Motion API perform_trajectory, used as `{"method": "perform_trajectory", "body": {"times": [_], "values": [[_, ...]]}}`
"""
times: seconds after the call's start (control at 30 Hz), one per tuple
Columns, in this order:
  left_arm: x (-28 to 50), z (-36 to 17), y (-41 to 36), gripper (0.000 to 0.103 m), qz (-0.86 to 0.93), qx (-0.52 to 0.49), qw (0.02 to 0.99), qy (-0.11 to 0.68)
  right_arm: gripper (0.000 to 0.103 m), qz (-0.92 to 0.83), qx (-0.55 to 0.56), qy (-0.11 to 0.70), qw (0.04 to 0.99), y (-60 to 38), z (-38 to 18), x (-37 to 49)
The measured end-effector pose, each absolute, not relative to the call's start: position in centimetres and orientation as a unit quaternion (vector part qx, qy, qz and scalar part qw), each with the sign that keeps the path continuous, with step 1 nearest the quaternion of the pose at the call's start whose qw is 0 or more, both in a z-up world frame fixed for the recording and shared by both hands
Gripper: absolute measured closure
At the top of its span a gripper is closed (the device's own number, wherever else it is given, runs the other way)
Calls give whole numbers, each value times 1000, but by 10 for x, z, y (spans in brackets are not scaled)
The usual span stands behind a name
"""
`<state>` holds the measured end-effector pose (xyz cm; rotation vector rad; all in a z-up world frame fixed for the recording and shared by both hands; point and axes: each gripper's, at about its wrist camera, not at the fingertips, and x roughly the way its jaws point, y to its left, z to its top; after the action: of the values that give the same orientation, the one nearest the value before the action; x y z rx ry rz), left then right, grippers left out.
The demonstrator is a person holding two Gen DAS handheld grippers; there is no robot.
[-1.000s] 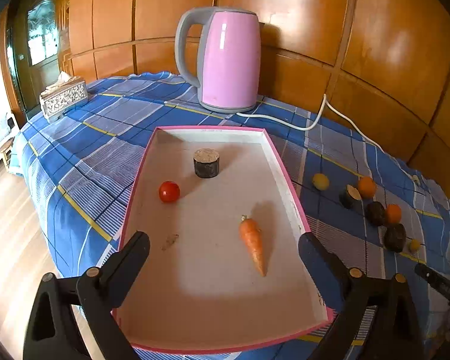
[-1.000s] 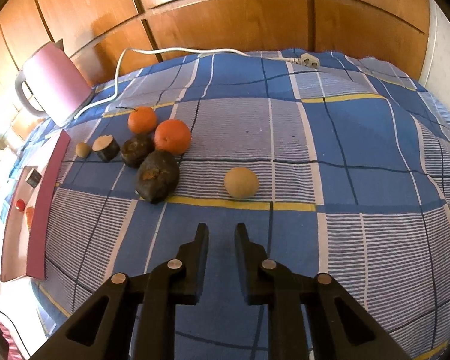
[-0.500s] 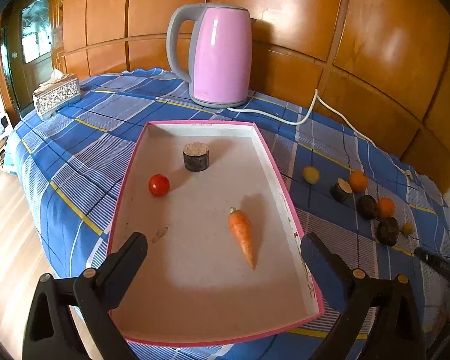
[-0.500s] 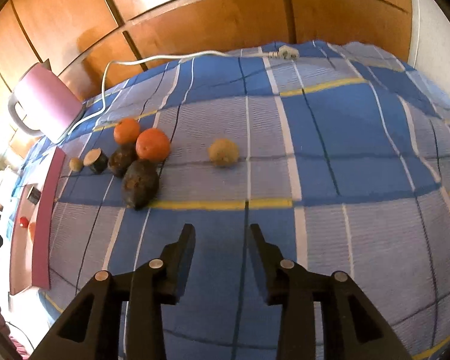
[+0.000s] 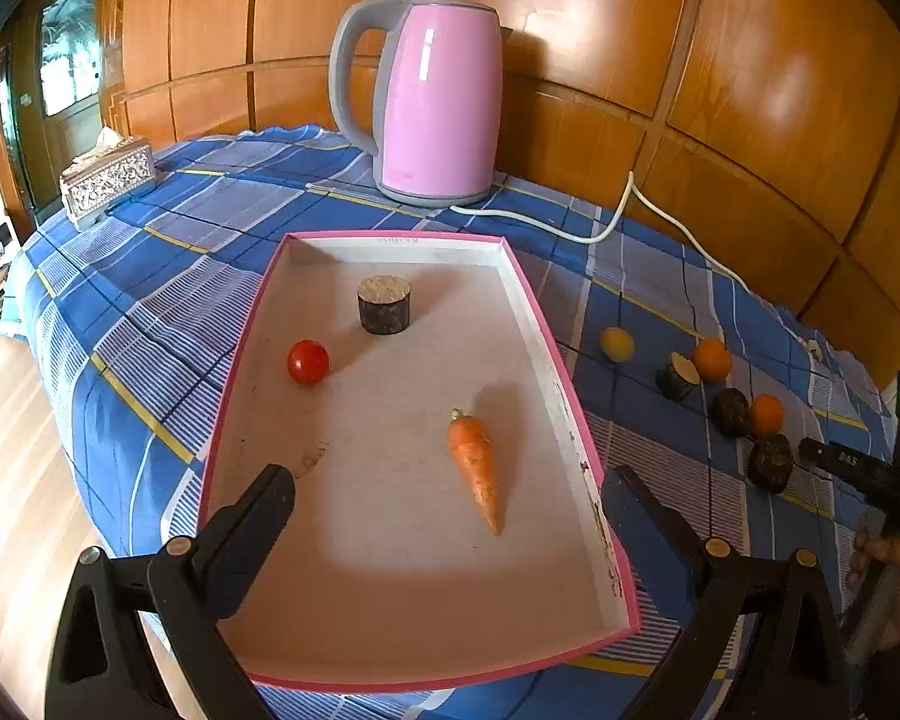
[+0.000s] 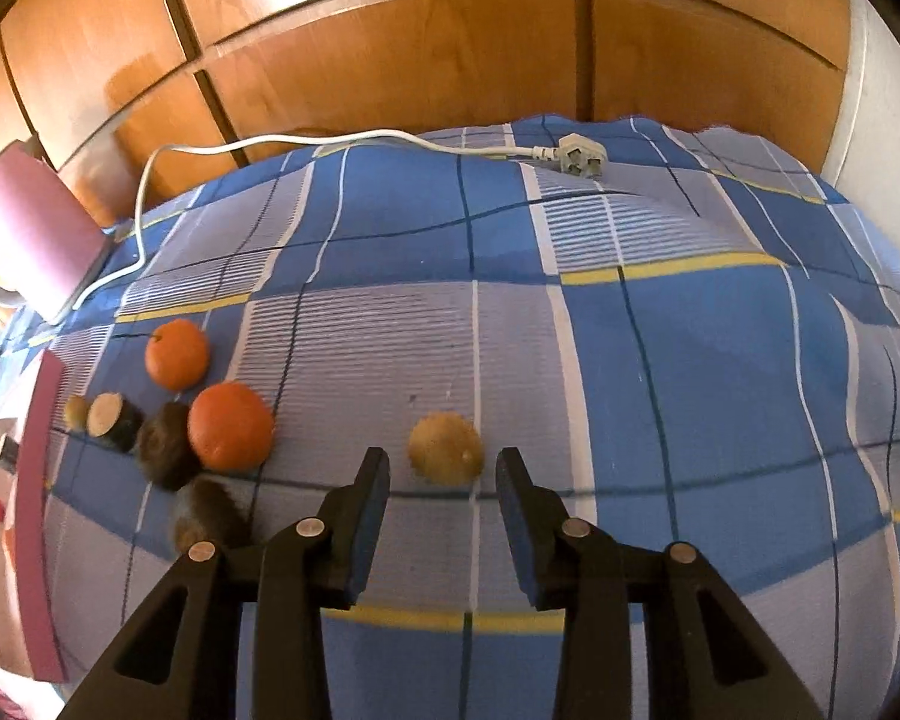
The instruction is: Organize fruits
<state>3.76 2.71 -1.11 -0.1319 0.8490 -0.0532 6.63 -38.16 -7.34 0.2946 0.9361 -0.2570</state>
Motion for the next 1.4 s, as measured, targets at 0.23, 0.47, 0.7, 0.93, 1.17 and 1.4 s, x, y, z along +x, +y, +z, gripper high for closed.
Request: {"method": "perform_trajectory", "body": {"times": [0.23, 0.47, 0.7, 0.93, 1.17, 1.4], "values": [[39, -15, 25, 0, -25, -60, 908, 413, 76, -122, 112, 449, 878, -379, -76, 78], [38, -16, 31, 0, -14, -63, 909, 413, 76, -102, 109, 441, 885, -367, -66, 62], [35, -16, 37, 0, -4, -66, 910, 410, 76, -79, 119, 430, 892, -351, -53, 41], [32, -15, 41, 0, 0, -68, 910, 408, 76, -19, 124, 418, 900, -319, -32, 35], [29, -17, 51, 0, 9, -74, 909, 409, 76, 80, 94, 415, 901, -249, -18, 44], [26, -19, 66, 0, 24, -84, 908, 410, 76, 153, 81, 435, 883, -192, -21, 58]]}}
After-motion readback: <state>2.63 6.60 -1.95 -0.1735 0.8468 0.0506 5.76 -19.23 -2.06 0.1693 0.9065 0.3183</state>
